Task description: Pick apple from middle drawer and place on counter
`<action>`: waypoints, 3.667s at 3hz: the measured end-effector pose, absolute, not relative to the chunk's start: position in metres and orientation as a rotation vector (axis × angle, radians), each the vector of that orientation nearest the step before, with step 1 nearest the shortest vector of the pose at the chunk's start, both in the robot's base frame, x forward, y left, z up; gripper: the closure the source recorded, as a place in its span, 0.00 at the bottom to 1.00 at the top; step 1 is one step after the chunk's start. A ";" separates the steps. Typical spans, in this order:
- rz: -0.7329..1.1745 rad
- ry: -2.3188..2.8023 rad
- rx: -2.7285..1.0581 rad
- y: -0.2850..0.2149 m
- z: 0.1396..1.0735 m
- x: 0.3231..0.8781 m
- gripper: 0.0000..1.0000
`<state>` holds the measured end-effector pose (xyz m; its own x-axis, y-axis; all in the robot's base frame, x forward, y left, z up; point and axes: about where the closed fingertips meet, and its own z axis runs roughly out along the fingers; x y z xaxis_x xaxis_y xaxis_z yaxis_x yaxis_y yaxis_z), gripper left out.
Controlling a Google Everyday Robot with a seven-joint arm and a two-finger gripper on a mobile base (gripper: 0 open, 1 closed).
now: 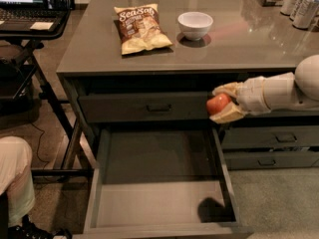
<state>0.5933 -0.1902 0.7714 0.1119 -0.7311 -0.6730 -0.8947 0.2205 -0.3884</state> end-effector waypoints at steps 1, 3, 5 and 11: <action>0.319 1.555 -1.453 -0.172 0.802 0.630 1.00; 0.363 1.344 -1.263 -0.153 0.875 0.661 1.00; 0.340 1.358 -1.078 -0.162 0.906 0.691 1.00; 0.368 1.663 -1.013 -0.161 0.870 0.779 0.35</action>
Offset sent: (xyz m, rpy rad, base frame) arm 0.0891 0.0379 0.1201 0.4202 -0.2322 0.0279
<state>0.7788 -0.1608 0.8697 -0.0341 -0.4299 -0.9022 -0.7704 0.5864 -0.2502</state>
